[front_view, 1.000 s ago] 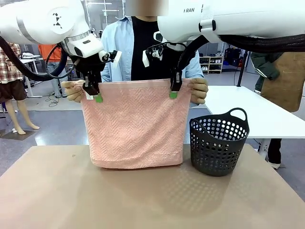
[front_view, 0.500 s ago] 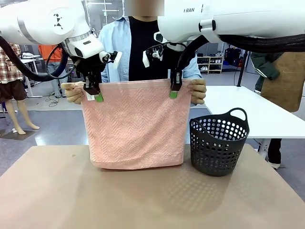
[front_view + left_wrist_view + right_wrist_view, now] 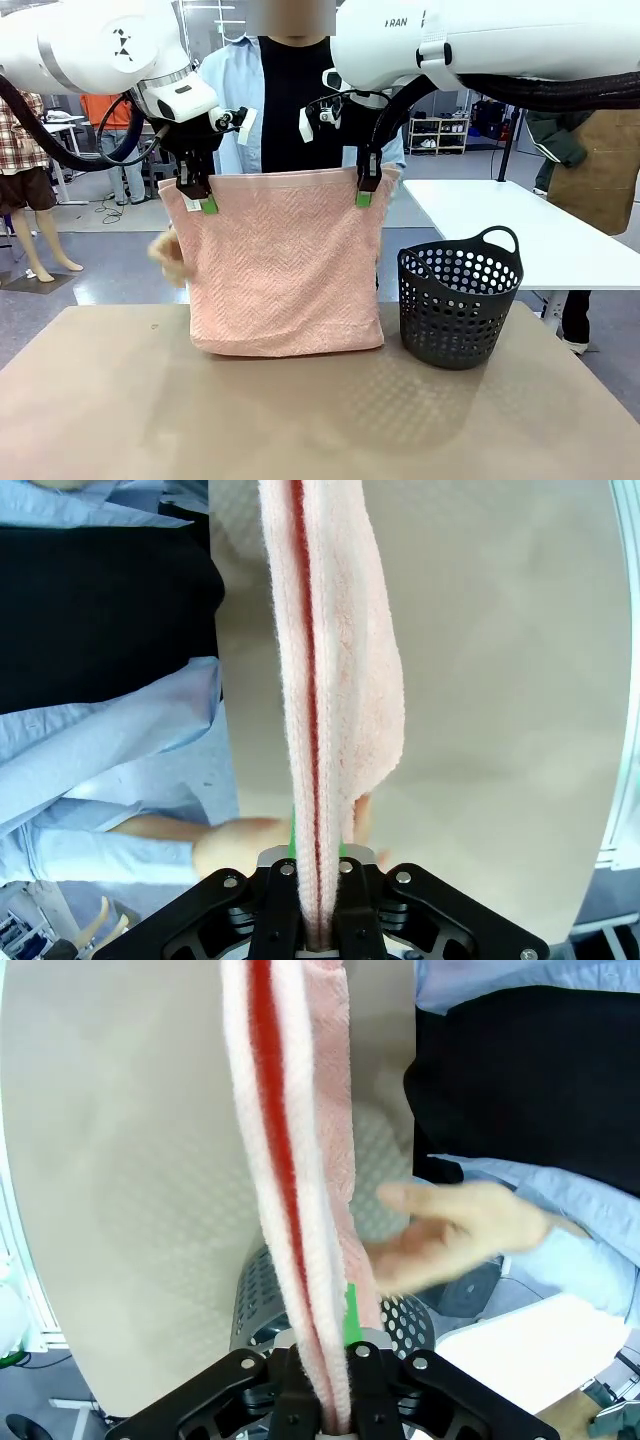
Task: Fold the towel.
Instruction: Release the end of the 100 cm Hotel Towel you were holding.
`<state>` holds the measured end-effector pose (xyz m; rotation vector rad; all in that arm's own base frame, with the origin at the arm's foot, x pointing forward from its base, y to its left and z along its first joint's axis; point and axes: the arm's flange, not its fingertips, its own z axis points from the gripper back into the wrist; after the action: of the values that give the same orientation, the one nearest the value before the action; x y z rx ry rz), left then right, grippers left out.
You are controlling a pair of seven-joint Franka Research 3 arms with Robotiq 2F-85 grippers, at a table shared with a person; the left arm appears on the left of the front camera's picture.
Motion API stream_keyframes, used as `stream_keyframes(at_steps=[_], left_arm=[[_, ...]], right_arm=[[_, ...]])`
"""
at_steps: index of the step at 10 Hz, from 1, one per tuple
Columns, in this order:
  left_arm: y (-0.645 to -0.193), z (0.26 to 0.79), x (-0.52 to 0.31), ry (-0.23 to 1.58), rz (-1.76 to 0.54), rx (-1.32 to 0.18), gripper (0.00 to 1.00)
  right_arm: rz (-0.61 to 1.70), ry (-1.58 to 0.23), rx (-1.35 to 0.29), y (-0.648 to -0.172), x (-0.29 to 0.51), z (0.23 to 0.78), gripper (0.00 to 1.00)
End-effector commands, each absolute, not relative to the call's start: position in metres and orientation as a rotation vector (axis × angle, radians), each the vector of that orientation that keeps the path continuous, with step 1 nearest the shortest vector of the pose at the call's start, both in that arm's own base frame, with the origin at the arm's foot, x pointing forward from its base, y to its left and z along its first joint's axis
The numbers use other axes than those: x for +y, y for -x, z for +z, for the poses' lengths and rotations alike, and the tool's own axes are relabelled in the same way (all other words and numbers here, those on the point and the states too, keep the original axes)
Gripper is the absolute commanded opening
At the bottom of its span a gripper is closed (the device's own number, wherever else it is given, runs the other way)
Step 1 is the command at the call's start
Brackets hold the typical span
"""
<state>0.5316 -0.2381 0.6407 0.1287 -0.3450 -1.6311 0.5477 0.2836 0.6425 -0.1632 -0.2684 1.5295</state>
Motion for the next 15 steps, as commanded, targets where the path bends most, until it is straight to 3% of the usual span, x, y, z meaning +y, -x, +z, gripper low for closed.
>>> stream_keyframes(at_steps=[1, 15], left_arm=[[-0.5320, 0.6412, -0.2367, -0.133, -1.627, -0.344, 0.00], [-0.5320, 0.6412, -0.2367, -0.133, -1.627, -0.344, 0.00]], right_arm=[[1.529, 0.171, -0.271, -0.5470, 0.2829, 0.6449, 0.00], [1.529, 0.171, -0.271, -0.5470, 0.2829, 0.6449, 0.00]])
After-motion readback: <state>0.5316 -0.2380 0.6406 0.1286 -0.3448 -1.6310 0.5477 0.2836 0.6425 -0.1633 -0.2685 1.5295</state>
